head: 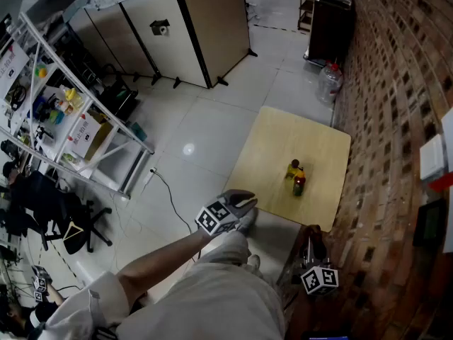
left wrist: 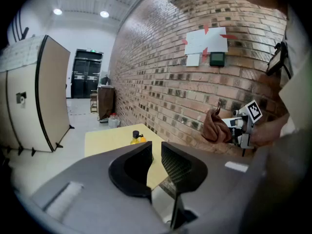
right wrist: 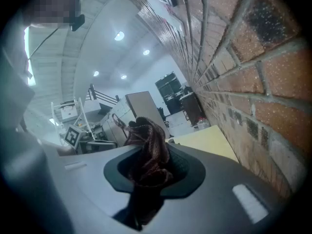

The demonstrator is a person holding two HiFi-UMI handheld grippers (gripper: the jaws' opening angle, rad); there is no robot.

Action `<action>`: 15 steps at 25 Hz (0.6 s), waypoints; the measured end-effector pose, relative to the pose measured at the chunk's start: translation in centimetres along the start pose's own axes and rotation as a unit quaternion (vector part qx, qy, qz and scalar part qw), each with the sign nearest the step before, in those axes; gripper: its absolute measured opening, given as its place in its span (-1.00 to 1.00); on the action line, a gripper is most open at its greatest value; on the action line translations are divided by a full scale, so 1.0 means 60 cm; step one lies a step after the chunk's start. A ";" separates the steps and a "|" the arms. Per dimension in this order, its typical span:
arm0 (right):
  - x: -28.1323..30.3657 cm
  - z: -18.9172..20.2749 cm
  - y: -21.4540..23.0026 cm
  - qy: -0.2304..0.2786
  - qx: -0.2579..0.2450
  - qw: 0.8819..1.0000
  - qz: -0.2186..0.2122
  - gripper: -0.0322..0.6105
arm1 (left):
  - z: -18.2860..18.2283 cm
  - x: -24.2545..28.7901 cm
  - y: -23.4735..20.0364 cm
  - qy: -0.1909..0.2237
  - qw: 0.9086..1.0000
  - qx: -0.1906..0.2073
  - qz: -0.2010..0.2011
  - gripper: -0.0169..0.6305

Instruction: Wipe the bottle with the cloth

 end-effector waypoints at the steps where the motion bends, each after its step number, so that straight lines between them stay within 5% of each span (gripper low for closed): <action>1: 0.018 -0.003 0.003 -0.002 -0.003 1.000 0.001 -0.64 | -0.009 0.018 -0.015 -0.006 1.000 0.013 0.007 -0.76; 6: 0.106 -0.025 0.030 -0.010 -0.018 1.000 0.017 -0.64 | -0.053 0.134 -0.081 -0.044 0.992 0.106 0.056 -0.65; 10: 0.163 -0.034 0.049 -0.015 -0.030 0.999 0.040 -0.64 | -0.072 0.217 -0.123 -0.082 0.972 0.194 0.100 -0.47; 15: 0.220 -0.034 0.046 -0.024 -0.029 0.997 0.073 -0.64 | -0.065 0.286 -0.162 -0.129 0.951 0.233 0.157 -0.42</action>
Point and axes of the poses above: the fingertips, and each gripper's own axes: x forward along the fingers, y to its right, z out of its underside, the point moved 4 cm from there along -x, backward along the fingers, and after that the axes turned 4 degrees about y, right-handed, at the moved point
